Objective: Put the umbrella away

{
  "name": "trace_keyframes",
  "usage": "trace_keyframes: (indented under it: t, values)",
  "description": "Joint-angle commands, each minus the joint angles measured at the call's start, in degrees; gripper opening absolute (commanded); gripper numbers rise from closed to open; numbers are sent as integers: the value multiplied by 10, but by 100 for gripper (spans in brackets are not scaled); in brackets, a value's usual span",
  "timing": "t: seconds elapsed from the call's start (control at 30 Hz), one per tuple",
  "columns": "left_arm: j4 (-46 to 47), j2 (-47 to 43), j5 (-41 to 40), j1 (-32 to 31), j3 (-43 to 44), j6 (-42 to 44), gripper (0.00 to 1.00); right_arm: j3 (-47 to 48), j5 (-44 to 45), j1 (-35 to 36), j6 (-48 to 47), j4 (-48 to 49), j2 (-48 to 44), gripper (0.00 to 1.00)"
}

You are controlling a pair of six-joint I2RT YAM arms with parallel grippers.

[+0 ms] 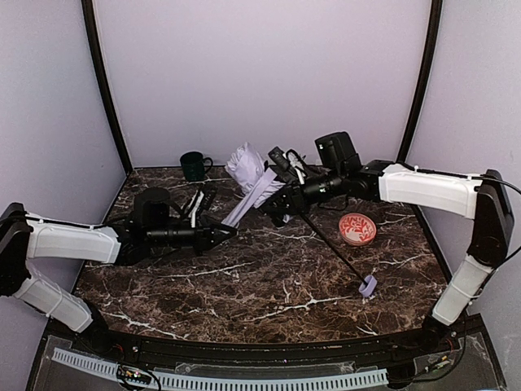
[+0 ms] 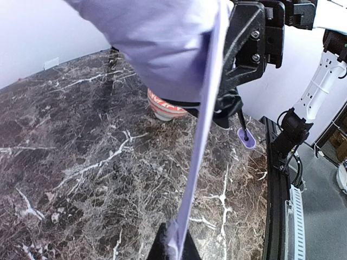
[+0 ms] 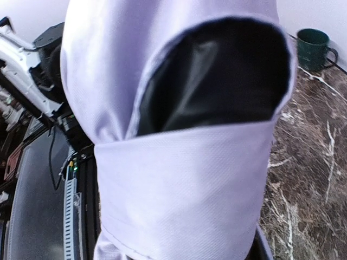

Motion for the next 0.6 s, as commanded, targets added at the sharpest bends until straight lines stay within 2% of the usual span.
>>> trace_keyframes:
  t: [0.0,0.07,0.2,0.43,0.57]
  values:
    - [-35,0,-27,1,-29,43,0,42,-170,-6,-79,32,-68,0]
    - [-37,8,-38,5,-18,61,0,68,-195,16,-149,-46,-80,0]
    - [-45,24,-54,22,29,102,0,118,-169,81,-334,-237,-84,0]
    - [-42,46,-62,32,124,227,0,63,-120,159,-451,-299,-101,0]
    - [-32,36,-23,33,155,305,0,28,-51,201,-475,-323,-91,0]
